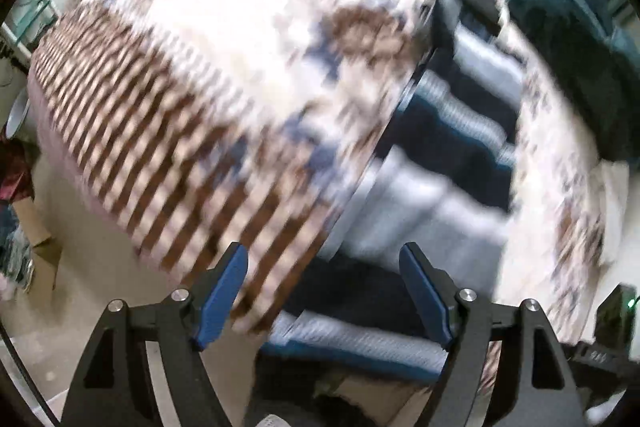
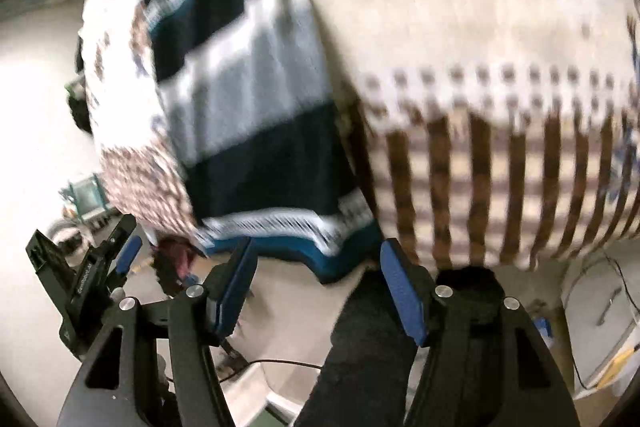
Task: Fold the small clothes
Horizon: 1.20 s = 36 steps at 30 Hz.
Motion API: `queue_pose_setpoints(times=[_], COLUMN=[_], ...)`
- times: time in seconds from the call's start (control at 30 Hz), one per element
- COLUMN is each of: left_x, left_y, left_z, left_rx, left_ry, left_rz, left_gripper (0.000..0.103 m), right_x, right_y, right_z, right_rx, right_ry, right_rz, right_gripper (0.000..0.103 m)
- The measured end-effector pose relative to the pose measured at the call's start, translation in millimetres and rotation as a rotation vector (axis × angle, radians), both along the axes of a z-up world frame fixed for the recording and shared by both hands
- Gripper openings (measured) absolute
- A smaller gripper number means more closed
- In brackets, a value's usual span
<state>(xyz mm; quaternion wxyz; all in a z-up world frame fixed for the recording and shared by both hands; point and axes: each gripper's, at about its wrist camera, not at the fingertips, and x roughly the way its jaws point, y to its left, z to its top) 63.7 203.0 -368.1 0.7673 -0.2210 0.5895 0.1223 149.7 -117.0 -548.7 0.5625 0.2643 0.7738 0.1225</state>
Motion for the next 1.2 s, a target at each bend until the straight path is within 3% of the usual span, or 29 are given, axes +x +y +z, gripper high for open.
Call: queue_pose_setpoints(times=[0.13,0.3,0.47,0.6,0.63,0.73,0.83,0.93,1.1,1.2], left_x=[73.3,211.4,336.7,407.0,415.7,438.1,439.1,439.2,452.3,450.9], left_y=[2.3,5.0,10.8,3.4,0.0,-4.8,-2.0,11.3,20.3,36.0], left_z=[10.2,-6.3,-51.0,-90.0,-96.5,-124.1,-127.8,-133.4,-156.5,-154.2], left_rx=[-0.022,-0.01,-0.027,-0.031,-0.039,-0.059,-0.036,-0.057,-0.05,-0.149], left_ry=[-0.087,-0.182,-0.149,-0.101,-0.094,-0.057,-0.106,-0.116,-0.063,-0.061], left_rz=[-0.037,-0.117,-0.161,-0.265,-0.286,-0.352,-0.377,-0.363,-0.366,-0.31], left_gripper=[0.077,0.077,0.077,0.076,0.074,0.009,0.006,0.006,0.006,0.011], right_x=[51.2,150.3,262.3,351.6,370.4,422.0,457.2,474.6,481.8,483.2], right_y=[3.7,13.3,19.4,21.8,22.1,23.0,24.7,32.9,32.1,31.6], right_z=[16.7,23.8,23.8,7.7,1.5,-25.1,-56.2,-70.5,-71.7,-84.0], right_rx=[0.024,-0.031,-0.067,-0.109,-0.112,-0.126,-0.106,-0.084,-0.199,-0.218], right_ry=[-0.079,-0.203,-0.299,-0.344,-0.349,-0.331,-0.28,-0.301,-0.349,-0.305], right_rz=[-0.025,-0.078,-0.16,-0.258,-0.277,-0.316,-0.328,-0.303,-0.267,-0.252], right_gripper=[0.066,0.066,0.066,0.066,0.066,0.066,0.065,0.004,0.004,0.004])
